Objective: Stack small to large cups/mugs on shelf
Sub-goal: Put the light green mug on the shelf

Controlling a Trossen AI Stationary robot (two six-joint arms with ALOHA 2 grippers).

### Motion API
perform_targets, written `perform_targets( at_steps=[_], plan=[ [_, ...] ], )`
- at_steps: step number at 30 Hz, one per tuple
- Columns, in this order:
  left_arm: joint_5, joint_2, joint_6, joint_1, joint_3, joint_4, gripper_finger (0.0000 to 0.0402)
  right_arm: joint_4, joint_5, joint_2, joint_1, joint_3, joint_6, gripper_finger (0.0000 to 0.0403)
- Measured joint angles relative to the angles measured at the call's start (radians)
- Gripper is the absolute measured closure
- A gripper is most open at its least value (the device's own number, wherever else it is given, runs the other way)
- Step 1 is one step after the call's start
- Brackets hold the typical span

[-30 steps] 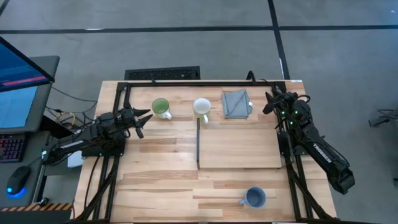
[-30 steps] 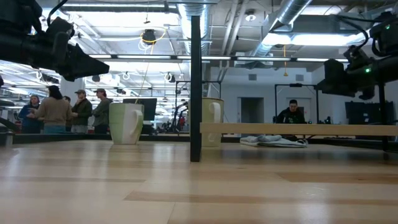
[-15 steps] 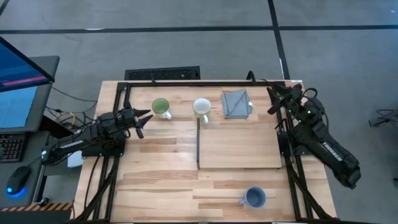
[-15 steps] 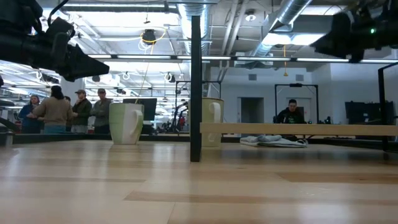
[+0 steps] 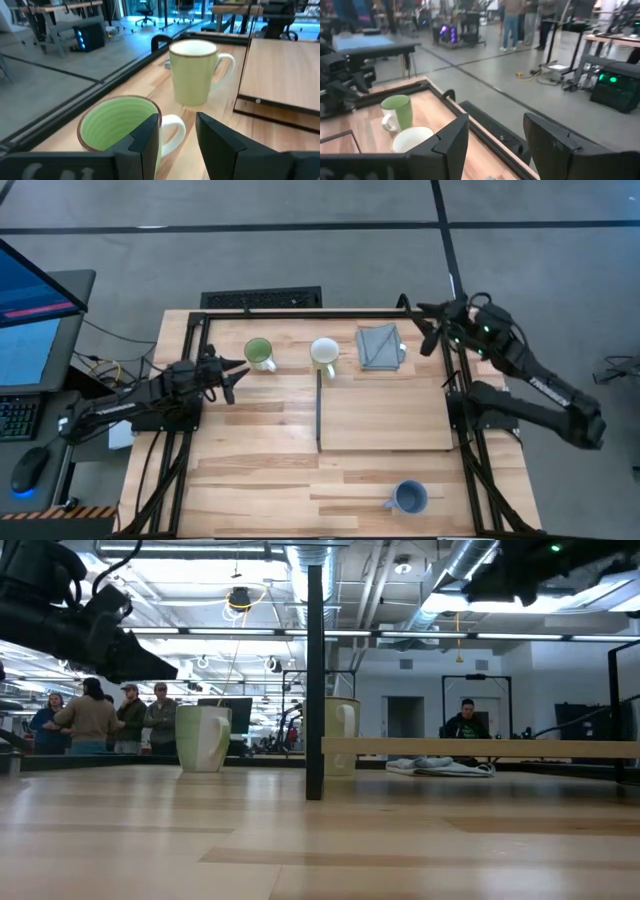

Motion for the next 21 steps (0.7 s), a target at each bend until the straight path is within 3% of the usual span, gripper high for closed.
perform_targets(
  at_steps=[7,14,21],
  plan=[
    [-0.001,0.019,-0.006,0.0,0.0,0.0,0.028,-0.04,0.002,0.264,0.058,0.213,-0.034,0.0191],
    [-0.001,0.016,-0.003,0.0,-0.003,0.018,0.028,-0.287,0.002,0.541,0.109,0.48,-0.084,0.0191],
    [-0.012,0.016,0.009,0.0,-0.006,0.048,0.028,-0.415,0.001,0.765,0.152,0.701,-0.087,0.0191]
  ],
)
